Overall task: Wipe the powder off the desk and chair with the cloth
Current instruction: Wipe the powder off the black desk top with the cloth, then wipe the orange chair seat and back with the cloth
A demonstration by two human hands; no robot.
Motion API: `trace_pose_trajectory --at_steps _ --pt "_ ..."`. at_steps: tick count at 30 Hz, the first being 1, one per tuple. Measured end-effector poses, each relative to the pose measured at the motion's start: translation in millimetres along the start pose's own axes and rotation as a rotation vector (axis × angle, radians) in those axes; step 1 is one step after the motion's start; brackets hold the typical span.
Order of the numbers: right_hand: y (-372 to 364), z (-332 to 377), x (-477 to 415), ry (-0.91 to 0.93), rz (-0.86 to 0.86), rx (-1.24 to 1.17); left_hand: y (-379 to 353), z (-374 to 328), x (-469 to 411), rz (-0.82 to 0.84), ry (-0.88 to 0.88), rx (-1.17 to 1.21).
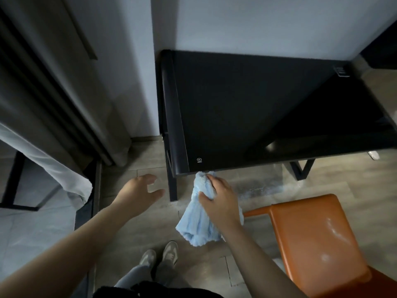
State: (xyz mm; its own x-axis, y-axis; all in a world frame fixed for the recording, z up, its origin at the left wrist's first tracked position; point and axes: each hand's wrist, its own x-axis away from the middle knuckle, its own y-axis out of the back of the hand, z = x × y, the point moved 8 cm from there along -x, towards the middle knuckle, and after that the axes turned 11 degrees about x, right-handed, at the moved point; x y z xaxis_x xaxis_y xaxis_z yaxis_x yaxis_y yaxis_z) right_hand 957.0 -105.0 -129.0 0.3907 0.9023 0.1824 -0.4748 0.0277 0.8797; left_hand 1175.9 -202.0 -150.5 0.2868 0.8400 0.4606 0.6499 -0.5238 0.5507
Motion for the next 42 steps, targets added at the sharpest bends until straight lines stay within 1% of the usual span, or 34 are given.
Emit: trace_pose_trajectory --at_steps 5,9,12,17,21,23,25,27,28,32,35,38,42 --pt "29 -13 29 -0.128 -0.083 -0.192 -12 -38 23 0.107 -0.125 0.0" --pt "39 0 54 -0.196 -0.101 -0.414 -24 -52 50 0.285 -0.143 0.136" --pt "46 17 73 -0.208 -0.126 -0.581 -30 -60 68 0.408 -0.151 0.223" --pt "53 32 104 -0.249 -0.166 -0.767 -37 -64 87 0.493 -0.213 0.162" --pt "57 38 124 -0.301 -0.182 -0.871 -44 -63 102 0.597 -0.231 0.214" --pt "58 43 130 -0.303 -0.164 -0.918 -47 -65 109 0.668 -0.217 0.291" --pt "57 44 134 -0.314 -0.149 -0.954 -52 -67 118 0.763 -0.176 0.422" --pt "57 42 139 -0.339 -0.158 -0.969 -59 -71 125 0.848 -0.145 0.511" --pt "57 40 141 -0.345 -0.166 -0.964 -62 -72 126 0.866 -0.138 0.535" --pt "68 31 153 -0.313 -0.212 -0.864 -71 -72 124 0.825 -0.108 0.552" --pt "81 17 162 -0.293 -0.259 -0.823 -77 -74 124 0.82 -0.135 0.562" --pt "86 -4 176 -0.342 -0.285 -0.819 -85 -76 128 0.791 -0.142 0.555" --pt "91 -30 202 -0.387 -0.295 -0.789 -96 -83 139 0.684 -0.195 0.464"
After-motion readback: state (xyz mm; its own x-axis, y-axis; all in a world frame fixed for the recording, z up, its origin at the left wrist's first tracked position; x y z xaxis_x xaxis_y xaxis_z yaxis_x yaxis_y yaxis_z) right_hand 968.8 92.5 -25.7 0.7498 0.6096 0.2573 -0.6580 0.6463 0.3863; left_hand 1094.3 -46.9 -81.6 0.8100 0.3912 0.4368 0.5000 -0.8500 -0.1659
